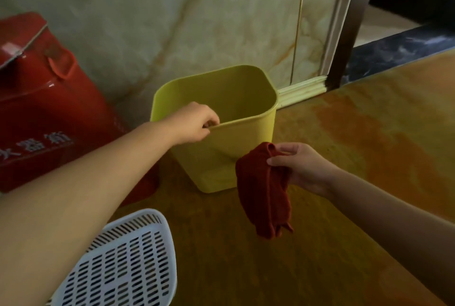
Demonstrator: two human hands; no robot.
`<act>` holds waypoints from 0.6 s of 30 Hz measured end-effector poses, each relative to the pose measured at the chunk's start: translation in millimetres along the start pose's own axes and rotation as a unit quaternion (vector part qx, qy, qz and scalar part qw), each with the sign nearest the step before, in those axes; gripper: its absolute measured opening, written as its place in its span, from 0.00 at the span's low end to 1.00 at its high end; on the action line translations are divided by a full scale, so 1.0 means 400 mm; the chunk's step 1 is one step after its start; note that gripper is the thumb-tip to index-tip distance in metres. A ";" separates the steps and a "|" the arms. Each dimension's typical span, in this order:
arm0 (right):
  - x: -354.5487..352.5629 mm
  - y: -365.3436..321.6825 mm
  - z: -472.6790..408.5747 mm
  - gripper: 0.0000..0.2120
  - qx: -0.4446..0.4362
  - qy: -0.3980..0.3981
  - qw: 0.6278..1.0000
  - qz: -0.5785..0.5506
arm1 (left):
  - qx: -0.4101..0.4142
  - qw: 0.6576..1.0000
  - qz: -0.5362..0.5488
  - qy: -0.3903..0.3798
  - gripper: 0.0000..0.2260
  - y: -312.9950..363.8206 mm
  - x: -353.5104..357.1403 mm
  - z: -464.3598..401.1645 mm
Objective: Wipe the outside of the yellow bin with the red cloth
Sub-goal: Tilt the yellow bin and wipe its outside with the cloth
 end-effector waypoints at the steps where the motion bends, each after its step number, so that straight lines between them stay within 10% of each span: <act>1: -0.006 -0.003 0.003 0.12 0.002 0.007 1.000 -0.006 | -0.002 1.000 0.010 -0.006 0.13 0.001 -0.003 -0.004; 8: -0.062 -0.033 0.020 0.13 -0.021 0.034 0.999 0.019 | -0.003 0.997 0.066 0.030 0.11 0.075 -0.084 -0.033; 18: -0.256 -0.232 0.061 0.11 -0.117 0.214 0.962 0.119 | -0.206 0.927 0.314 -0.010 0.15 -0.081 -0.064 -0.015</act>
Point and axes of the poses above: each hand's wrist, its own z-axis away from the middle knuckle, its own x-axis out of the palm, y = z × x, the point moved 3 cm from there along -z, towards the middle knuckle, and after that the axes turned 15 degrees about -x, right-handed, at the moved point
